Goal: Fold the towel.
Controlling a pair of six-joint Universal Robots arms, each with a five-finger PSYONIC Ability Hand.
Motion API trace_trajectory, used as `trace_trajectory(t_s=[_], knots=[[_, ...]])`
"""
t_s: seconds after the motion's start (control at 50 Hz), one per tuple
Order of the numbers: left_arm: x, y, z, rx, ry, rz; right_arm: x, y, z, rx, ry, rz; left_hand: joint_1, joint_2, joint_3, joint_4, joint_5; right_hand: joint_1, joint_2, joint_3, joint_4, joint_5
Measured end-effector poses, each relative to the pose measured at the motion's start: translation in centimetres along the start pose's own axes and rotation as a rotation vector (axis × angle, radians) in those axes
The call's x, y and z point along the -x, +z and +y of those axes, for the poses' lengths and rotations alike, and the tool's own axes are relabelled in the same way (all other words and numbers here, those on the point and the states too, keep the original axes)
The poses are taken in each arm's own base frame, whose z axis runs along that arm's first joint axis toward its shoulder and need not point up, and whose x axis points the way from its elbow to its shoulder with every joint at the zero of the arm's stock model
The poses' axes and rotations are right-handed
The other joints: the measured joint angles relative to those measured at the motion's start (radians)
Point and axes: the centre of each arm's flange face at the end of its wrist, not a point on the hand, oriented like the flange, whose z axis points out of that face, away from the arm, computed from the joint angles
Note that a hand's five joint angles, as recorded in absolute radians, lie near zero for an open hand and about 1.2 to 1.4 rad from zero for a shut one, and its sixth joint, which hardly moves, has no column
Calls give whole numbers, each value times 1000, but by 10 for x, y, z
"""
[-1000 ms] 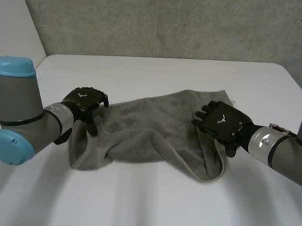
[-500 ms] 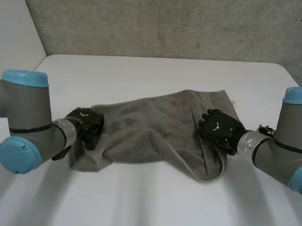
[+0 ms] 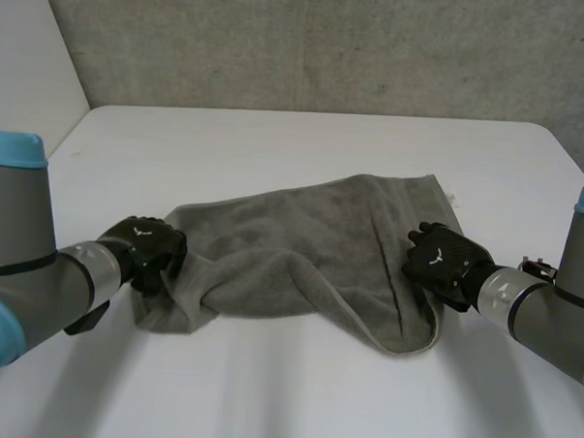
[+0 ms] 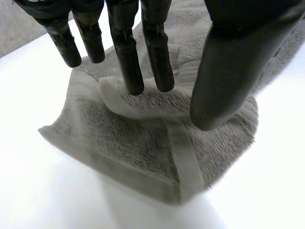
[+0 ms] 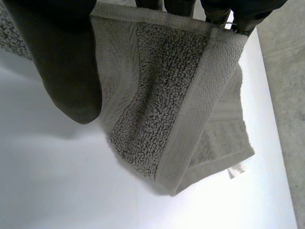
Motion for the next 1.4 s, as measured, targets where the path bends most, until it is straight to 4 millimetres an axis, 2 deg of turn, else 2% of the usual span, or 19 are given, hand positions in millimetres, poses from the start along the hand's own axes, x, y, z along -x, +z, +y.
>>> trace_trajectory(t_s=[0.14,0.26,0.32,0.36,0.46,0.54,0.68,0.8,1.04,1.14,1.28,1.4], knots=[[-2,-15,8,3,-6,-5,-1,-1,9,18,29,-1,-16,-19,0,0,-23,0,0,0,0,3],[6,-16,-4,-88,-3,-47,-3,-1,10,5,68,0,-404,-409,0,0,-440,0,0,0,0,3],[12,-13,-14,-150,-3,-73,-3,-1,9,-6,93,0,-542,-559,0,0,-589,0,0,0,0,3],[15,-10,-21,-184,-6,-86,-3,-1,8,-13,110,0,-572,-582,0,0,-610,0,0,0,0,3],[19,0,-31,-223,-32,-93,-2,0,7,-20,140,-1,-576,-584,0,0,-610,0,0,0,0,3],[19,17,-32,-213,-62,-81,-1,0,7,-22,150,-3,-576,-584,0,0,-610,0,0,0,0,3],[17,48,-19,-111,-77,-46,0,0,7,-21,150,-5,-576,-584,0,0,-608,0,0,0,0,3],[15,60,-5,-14,-38,-24,1,0,8,-19,150,-6,-546,-551,0,0,-553,0,0,0,0,3],[16,59,0,25,17,-27,0,0,9,-15,149,-5,-475,-479,0,0,-482,0,0,0,0,3],[19,59,2,35,14,-39,0,0,9,-16,146,-7,-336,-342,0,0,-354,5,0,0,0,7],[16,57,7,52,10,-37,2,-1,9,-14,146,-13,-91,-87,0,0,-103,187,177,0,0,182],[10,43,3,34,10,-25,-2,-6,7,-18,141,-2,-86,-83,0,0,-96,259,237,0,0,250]])
